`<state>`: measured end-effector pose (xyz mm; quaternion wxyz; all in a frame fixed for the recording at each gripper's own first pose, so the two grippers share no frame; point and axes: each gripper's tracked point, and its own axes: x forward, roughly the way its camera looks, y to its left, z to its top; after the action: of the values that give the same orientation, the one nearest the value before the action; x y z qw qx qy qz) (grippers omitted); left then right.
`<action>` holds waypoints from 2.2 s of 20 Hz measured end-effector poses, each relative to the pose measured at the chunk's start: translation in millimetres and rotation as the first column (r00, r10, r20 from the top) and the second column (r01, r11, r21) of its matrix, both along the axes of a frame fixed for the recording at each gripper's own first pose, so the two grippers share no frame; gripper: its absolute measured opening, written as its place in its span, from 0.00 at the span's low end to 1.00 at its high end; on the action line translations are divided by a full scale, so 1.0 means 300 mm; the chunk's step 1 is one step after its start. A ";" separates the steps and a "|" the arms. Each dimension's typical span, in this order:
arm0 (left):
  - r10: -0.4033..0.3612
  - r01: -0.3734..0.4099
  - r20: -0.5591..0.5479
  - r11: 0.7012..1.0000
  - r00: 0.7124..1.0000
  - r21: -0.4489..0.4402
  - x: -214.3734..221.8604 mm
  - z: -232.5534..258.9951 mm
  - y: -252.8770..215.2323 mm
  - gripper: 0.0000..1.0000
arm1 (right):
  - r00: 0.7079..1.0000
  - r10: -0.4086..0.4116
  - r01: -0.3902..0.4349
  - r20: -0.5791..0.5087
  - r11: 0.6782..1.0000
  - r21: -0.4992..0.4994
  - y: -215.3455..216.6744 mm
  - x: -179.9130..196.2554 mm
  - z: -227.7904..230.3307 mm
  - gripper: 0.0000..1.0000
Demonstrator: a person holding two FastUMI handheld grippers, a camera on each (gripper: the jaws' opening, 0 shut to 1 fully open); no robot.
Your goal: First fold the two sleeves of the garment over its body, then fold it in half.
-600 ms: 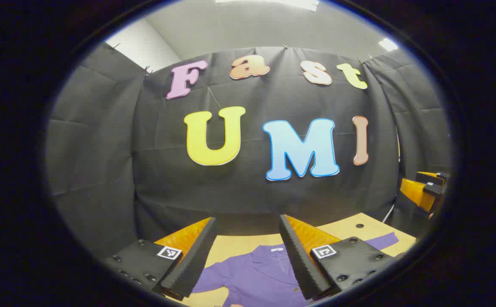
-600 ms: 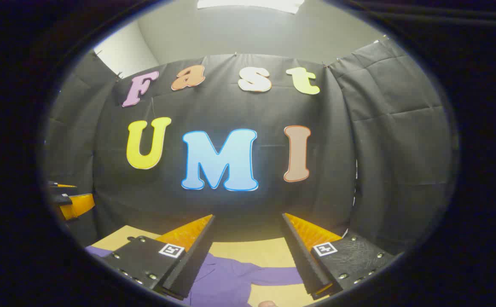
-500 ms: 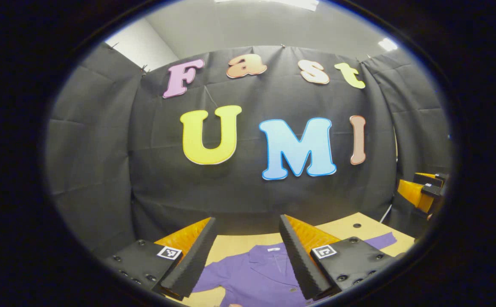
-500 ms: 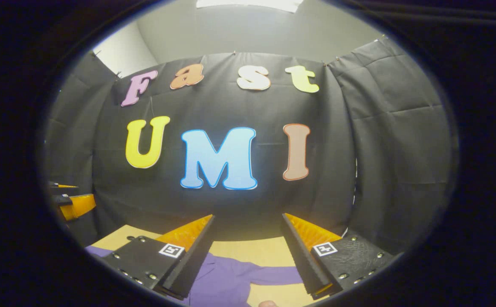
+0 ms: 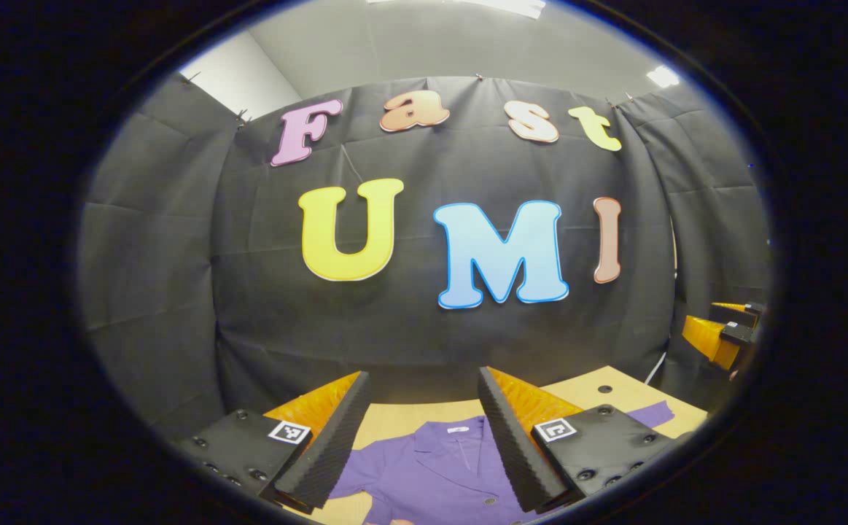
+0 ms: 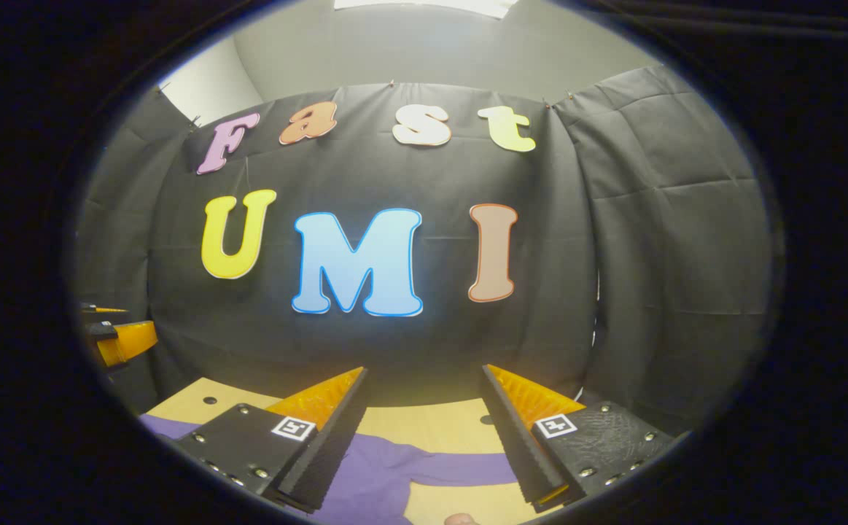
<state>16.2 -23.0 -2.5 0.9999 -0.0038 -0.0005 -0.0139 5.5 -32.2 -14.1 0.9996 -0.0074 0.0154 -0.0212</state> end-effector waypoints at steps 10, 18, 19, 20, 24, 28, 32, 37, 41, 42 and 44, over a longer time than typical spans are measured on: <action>0.020 -0.020 0.014 0.999 1.000 0.028 0.011 0.015 0.009 0.94 | 0.987 -0.096 0.093 -0.127 0.995 -0.029 -0.159 0.072 -0.224 0.95; 0.070 -0.070 -0.003 0.997 0.998 0.037 0.014 0.000 0.063 0.94 | 0.912 -0.213 0.217 -0.352 0.976 -0.028 -0.426 0.124 -0.587 0.94; 0.076 -0.075 -0.007 0.997 0.997 0.036 0.009 -0.008 0.065 0.94 | 0.898 -0.218 0.224 -0.382 0.974 -0.029 -0.455 0.122 -0.643 0.94; 0.080 -0.079 -0.010 0.996 0.997 0.036 0.002 -0.012 0.066 0.94 | 0.885 -0.220 0.230 -0.411 0.973 -0.026 -0.482 0.121 -0.696 0.94; 0.099 -0.098 -0.023 0.994 0.995 0.038 0.012 -0.016 0.076 0.94 | 0.815 -0.234 0.274 -0.530 0.962 -0.003 -0.583 0.126 -0.897 0.95; 0.120 -0.118 -0.046 0.992 0.992 0.042 0.001 -0.034 0.083 0.94 | 0.735 -0.245 0.310 -0.632 0.951 -0.008 -0.659 0.108 -1.081 0.95; 0.152 -0.150 -0.084 0.988 0.985 0.032 0.006 -0.077 0.103 0.94 | 0.672 -0.223 0.312 -0.707 0.950 -0.003 -0.684 0.121 -1.217 0.95; 0.196 -0.197 -0.137 0.980 0.971 0.006 -0.020 -0.135 0.130 0.94 | 0.648 -0.220 0.336 -0.729 0.942 0.015 -0.731 0.191 -1.308 0.95; 0.221 -0.223 -0.153 0.975 0.963 0.006 -0.022 -0.149 0.135 0.95 | 0.626 -0.214 0.338 -0.750 0.941 0.014 -0.747 0.208 -1.360 0.95; 0.226 -0.226 -0.153 0.974 0.962 0.015 -0.024 -0.150 0.137 0.95 | 0.628 -0.215 0.341 -0.748 0.940 0.015 -0.750 0.216 -1.364 0.95; 0.227 -0.226 -0.150 0.974 0.962 0.025 -0.023 -0.146 0.131 0.96 | 0.625 -0.211 0.345 -0.752 0.938 0.024 -0.747 0.214 -1.362 0.95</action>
<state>9.3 16.4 -46.3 0.9921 -0.0008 0.0751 0.1009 69.8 -256.3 -422.6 0.8884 0.0701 0.4209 -0.1694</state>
